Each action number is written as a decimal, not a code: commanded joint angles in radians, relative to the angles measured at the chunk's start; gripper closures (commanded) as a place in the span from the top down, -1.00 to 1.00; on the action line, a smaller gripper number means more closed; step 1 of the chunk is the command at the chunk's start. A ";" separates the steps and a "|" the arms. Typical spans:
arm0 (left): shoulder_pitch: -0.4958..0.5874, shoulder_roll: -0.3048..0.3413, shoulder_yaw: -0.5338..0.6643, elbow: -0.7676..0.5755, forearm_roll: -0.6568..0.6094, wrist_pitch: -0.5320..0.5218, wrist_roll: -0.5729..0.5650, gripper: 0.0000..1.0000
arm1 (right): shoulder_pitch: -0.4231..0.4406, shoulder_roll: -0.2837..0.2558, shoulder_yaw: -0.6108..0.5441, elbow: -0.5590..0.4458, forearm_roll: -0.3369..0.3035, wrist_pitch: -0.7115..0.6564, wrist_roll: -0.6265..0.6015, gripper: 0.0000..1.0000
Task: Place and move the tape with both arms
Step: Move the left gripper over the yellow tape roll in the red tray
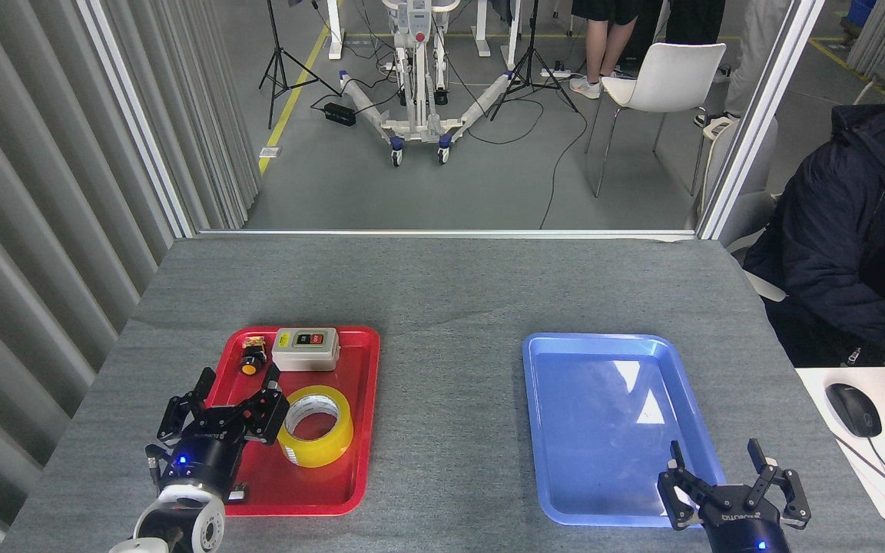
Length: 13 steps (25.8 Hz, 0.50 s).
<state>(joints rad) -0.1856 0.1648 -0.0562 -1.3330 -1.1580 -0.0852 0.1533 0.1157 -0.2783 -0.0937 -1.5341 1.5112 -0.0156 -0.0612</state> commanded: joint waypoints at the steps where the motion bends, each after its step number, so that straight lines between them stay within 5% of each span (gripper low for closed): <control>1: -0.017 -0.001 -0.011 -0.006 0.004 -0.001 -0.026 1.00 | -0.001 -0.001 0.002 0.000 0.000 0.003 0.000 1.00; 6: -0.074 0.002 -0.037 -0.003 0.008 0.004 -0.287 1.00 | -0.002 0.001 0.002 0.000 0.001 0.003 0.000 1.00; 13: -0.190 0.002 -0.044 0.043 0.058 0.021 -0.793 1.00 | -0.002 0.004 0.002 0.000 0.003 0.005 0.000 1.00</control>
<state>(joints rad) -0.3330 0.1684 -0.0979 -1.3119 -1.1151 -0.0734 -0.4523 0.1136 -0.2758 -0.0920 -1.5337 1.5137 -0.0107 -0.0609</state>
